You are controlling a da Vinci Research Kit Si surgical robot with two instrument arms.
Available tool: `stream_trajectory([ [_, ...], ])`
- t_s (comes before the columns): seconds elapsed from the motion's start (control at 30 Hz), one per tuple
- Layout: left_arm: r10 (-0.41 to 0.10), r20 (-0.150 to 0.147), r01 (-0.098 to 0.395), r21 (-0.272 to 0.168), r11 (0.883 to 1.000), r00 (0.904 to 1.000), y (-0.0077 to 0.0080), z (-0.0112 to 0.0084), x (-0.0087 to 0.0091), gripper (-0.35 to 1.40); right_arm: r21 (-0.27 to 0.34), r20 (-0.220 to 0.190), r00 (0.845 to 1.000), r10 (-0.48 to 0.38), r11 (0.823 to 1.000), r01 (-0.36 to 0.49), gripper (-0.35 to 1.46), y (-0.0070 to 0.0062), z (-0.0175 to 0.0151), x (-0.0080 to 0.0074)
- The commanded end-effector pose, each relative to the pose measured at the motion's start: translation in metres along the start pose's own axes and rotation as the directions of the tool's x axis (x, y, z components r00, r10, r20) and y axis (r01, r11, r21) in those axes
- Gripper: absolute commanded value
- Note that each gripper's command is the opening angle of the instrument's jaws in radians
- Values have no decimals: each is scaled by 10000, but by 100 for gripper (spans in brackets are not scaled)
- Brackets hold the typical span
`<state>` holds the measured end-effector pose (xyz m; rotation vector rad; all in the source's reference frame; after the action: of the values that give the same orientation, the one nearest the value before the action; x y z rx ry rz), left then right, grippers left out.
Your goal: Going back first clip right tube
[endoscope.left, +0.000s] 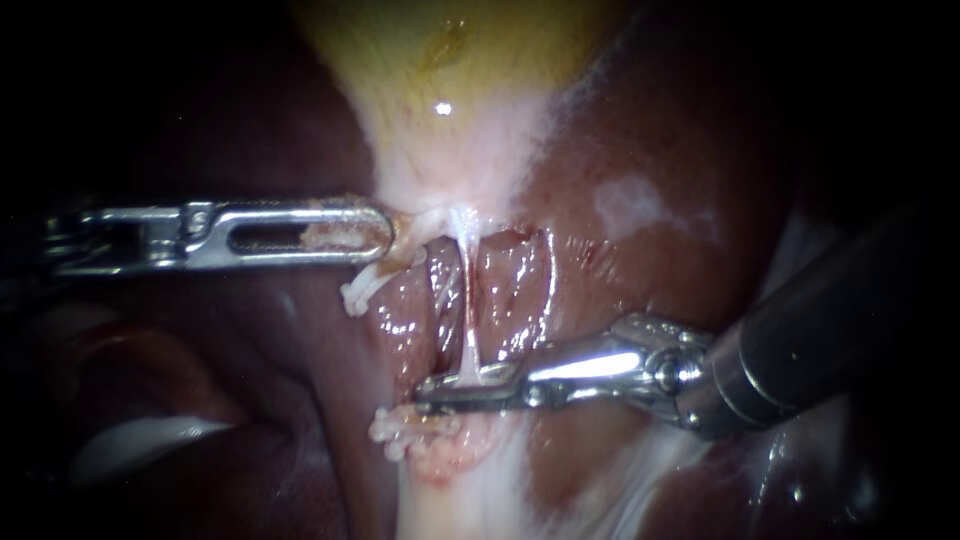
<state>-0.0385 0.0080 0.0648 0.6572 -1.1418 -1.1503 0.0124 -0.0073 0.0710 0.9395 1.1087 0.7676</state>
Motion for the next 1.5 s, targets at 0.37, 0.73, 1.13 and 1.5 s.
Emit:
stream_trajectory([
  [0.37,17,6,-17,-9,10000,10000,-1,0,2,-35,61,-146,9818,-1894,9819,1895,43,-5,10,8],
  [0.73,24,8,-24,-10,10000,10000,0,0,3,-35,-438,-121,9286,-3708,9280,3700,50,-1,-2,6],
  [1.13,28,8,-28,-9,10000,10000,0,-1,3,-35,-423,74,8301,-5576,8292,5574,50,-8,-57,13],
  [1.5,28,7,-28,-7,10000,10000,0,-1,3,-35,-360,125,7886,-6148,7879,6148,50,-32,-110,41],
])
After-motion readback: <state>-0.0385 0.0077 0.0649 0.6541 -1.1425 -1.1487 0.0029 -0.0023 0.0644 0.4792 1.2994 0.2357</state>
